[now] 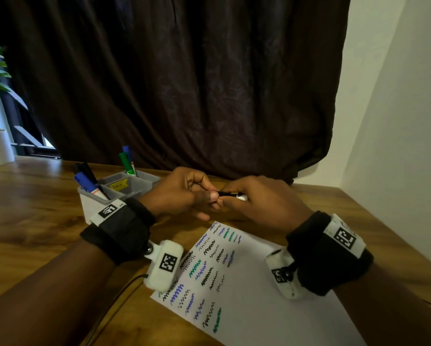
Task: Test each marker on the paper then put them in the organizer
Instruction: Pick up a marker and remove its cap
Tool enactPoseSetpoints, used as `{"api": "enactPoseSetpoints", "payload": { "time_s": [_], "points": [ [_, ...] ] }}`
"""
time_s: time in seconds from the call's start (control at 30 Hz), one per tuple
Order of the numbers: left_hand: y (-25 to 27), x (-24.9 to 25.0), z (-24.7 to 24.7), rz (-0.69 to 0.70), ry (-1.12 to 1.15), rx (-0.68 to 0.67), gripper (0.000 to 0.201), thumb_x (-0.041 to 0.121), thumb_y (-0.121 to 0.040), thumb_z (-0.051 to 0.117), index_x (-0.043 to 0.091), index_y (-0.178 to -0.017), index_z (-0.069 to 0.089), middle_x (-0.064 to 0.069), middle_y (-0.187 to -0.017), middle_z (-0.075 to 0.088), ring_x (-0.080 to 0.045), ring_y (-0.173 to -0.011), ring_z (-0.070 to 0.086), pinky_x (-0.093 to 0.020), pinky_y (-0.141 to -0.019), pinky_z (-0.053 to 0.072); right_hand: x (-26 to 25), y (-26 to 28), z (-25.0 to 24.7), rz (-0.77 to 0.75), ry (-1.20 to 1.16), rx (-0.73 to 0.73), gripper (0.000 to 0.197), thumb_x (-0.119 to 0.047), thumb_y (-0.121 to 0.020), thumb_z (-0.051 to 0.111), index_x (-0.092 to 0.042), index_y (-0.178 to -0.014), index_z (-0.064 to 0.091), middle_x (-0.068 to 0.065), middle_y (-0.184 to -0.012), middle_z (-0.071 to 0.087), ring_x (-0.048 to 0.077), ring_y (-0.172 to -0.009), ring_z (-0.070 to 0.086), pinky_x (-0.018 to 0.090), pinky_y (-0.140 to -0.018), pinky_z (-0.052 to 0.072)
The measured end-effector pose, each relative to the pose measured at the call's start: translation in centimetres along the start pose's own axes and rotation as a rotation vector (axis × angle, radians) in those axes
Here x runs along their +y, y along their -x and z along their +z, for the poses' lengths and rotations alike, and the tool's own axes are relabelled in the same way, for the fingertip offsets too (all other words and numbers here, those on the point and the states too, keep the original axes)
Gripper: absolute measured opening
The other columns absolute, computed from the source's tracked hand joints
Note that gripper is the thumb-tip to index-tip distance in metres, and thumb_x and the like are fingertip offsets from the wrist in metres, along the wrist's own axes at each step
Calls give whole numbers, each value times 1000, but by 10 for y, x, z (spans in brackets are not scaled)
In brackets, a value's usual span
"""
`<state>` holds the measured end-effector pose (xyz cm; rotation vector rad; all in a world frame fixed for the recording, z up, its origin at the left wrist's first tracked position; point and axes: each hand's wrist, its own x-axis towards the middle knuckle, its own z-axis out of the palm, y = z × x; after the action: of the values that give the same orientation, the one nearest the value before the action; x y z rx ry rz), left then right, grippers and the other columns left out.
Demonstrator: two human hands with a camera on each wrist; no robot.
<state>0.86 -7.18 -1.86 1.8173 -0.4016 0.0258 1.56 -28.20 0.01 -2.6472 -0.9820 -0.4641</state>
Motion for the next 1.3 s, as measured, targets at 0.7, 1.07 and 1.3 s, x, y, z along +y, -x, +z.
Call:
{"api": "enactPoseSetpoints", "payload": {
  "time_s": [0.7, 1.07, 1.3],
  "points": [
    [3, -5, -12, -365, -153, -451, 21, 26, -103, 50, 13, -115, 61, -2, -123, 72, -18, -119, 66, -45, -103, 49, 51, 0, -18, 249, -543, -1, 43, -10, -104, 50, -37, -138, 48, 7, -94, 74, 17, -69, 70, 34, -66, 60],
    [3, -6, -16, -300, -341, -474, 44, 32, -101, 51, -9, -116, 57, -29, -112, 60, -9, -95, 66, -28, -98, 50, 42, 6, -23, 364, -1635, -83, 38, 2, -87, 55, -14, -121, 64, 11, -90, 74, 19, -69, 68, 34, -65, 62],
    [2, -10, -16, -347, -273, -433, 41, 47, -88, 64, 9, -105, 61, -19, -106, 60, -28, -102, 56, -41, -92, 44, 23, 13, -2, 276, -1283, -412, 28, -25, -95, 56, -4, -103, 72, 17, -65, 68, 35, -72, 74, 40, -77, 62]
  ]
}}
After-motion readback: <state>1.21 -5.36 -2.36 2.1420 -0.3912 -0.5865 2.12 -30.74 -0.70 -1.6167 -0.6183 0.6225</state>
